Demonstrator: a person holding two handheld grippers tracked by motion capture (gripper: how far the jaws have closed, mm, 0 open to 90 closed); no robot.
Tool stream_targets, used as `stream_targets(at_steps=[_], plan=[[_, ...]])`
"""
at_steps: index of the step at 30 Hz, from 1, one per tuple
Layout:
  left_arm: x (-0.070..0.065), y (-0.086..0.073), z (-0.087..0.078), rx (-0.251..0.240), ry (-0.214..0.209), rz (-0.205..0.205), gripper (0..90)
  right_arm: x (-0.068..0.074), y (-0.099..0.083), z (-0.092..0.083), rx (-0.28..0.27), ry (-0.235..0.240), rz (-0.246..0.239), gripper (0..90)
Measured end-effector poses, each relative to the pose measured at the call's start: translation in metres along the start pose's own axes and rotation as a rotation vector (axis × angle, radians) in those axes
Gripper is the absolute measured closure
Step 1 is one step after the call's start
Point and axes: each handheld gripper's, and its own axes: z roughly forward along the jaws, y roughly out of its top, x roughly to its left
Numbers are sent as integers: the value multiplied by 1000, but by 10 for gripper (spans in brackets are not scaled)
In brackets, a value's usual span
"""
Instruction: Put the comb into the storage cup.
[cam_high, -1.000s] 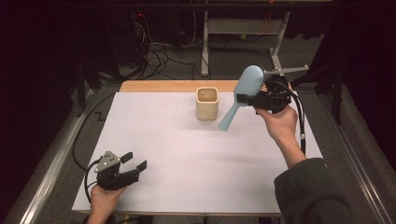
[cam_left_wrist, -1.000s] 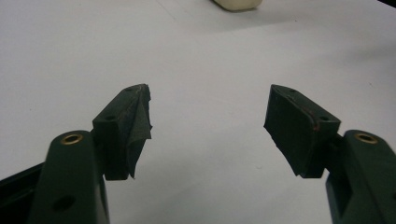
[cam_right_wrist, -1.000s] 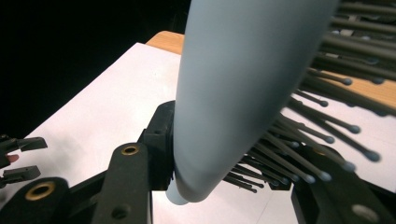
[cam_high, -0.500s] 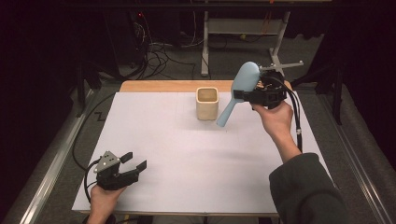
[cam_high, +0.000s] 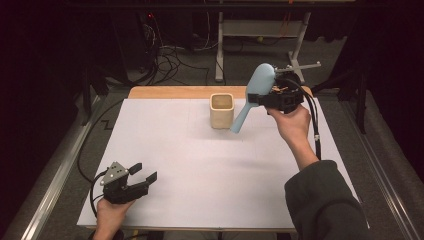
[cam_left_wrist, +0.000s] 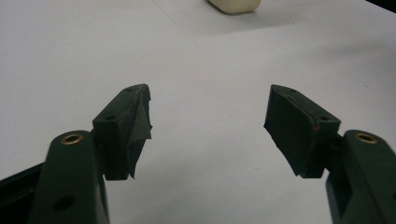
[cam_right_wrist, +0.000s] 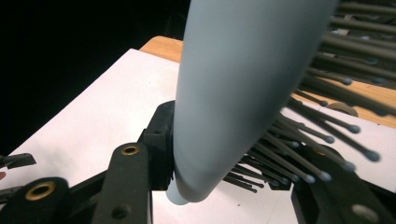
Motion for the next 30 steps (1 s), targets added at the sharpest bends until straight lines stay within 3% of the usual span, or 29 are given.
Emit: stream_targets(at_steps=[30], plan=[[1, 0, 0, 1, -2, -4, 321, -2, 18, 20, -28, -44, 27, 555]])
